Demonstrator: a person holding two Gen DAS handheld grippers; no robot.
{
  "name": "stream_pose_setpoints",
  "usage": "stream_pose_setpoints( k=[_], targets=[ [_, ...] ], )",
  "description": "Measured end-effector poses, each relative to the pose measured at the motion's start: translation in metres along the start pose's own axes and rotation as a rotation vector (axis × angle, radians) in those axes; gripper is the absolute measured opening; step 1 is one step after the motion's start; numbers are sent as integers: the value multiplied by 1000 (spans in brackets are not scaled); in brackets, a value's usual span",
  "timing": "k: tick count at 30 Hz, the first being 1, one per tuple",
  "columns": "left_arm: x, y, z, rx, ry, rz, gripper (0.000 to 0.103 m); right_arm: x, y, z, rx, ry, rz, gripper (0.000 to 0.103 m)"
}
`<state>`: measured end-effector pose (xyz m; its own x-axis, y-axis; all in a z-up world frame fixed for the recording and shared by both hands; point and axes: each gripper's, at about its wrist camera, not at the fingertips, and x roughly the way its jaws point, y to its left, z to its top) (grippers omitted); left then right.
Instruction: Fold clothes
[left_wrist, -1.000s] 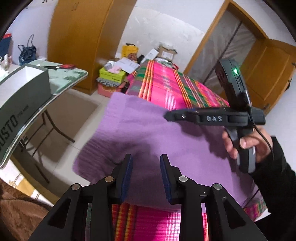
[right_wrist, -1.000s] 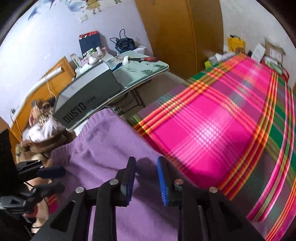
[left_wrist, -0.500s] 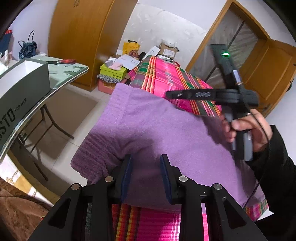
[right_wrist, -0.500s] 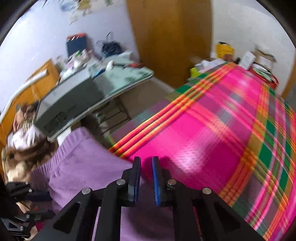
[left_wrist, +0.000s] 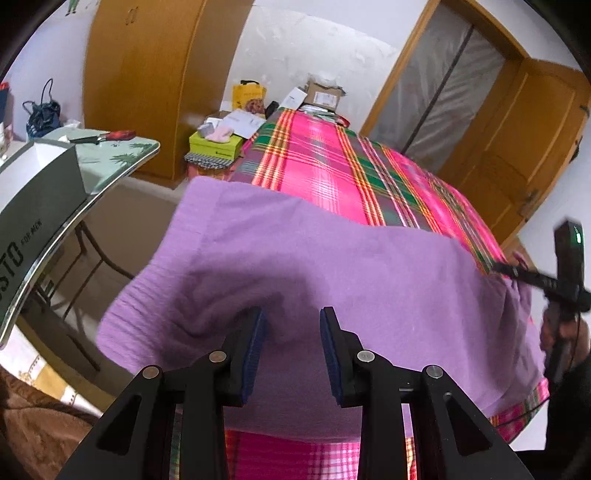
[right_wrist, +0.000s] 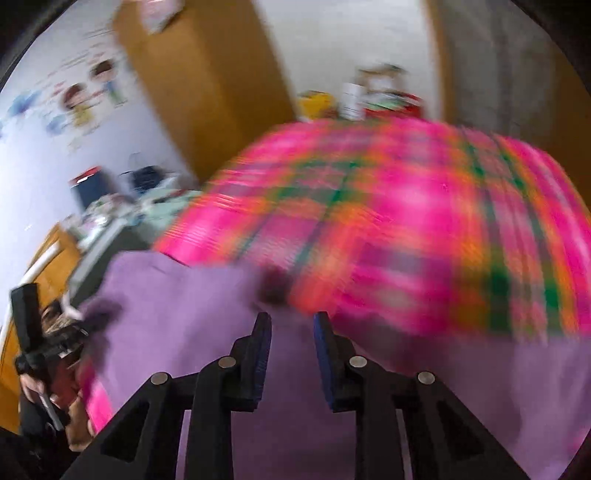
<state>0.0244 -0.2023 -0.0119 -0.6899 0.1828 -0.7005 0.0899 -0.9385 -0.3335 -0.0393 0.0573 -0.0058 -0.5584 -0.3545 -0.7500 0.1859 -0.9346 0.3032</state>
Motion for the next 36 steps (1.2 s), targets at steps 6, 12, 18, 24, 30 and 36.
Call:
stream_pose_setpoints(
  k=[6, 12, 18, 24, 30, 36],
  targets=[
    [4, -46, 4, 81, 1, -86, 32, -52, -61, -48, 198, -79, -144, 25],
    [27, -91, -5, 144, 70, -143, 32, -87, -98, -67, 322, -177, -212, 30],
    [41, -112, -15, 174, 120, -157, 32, -106, -155, -93, 525, -222, -178, 34],
    [49, -121, -19, 185, 145, -150, 32, -100, -193, -100, 652, -223, -125, 35],
    [53, -124, -19, 189, 148, -147, 32, -81, -209, -74, 655, -183, -102, 36],
    [54, -124, -20, 185, 138, -166, 38, -71, -224, -57, 663, -173, -99, 34]
  ],
)
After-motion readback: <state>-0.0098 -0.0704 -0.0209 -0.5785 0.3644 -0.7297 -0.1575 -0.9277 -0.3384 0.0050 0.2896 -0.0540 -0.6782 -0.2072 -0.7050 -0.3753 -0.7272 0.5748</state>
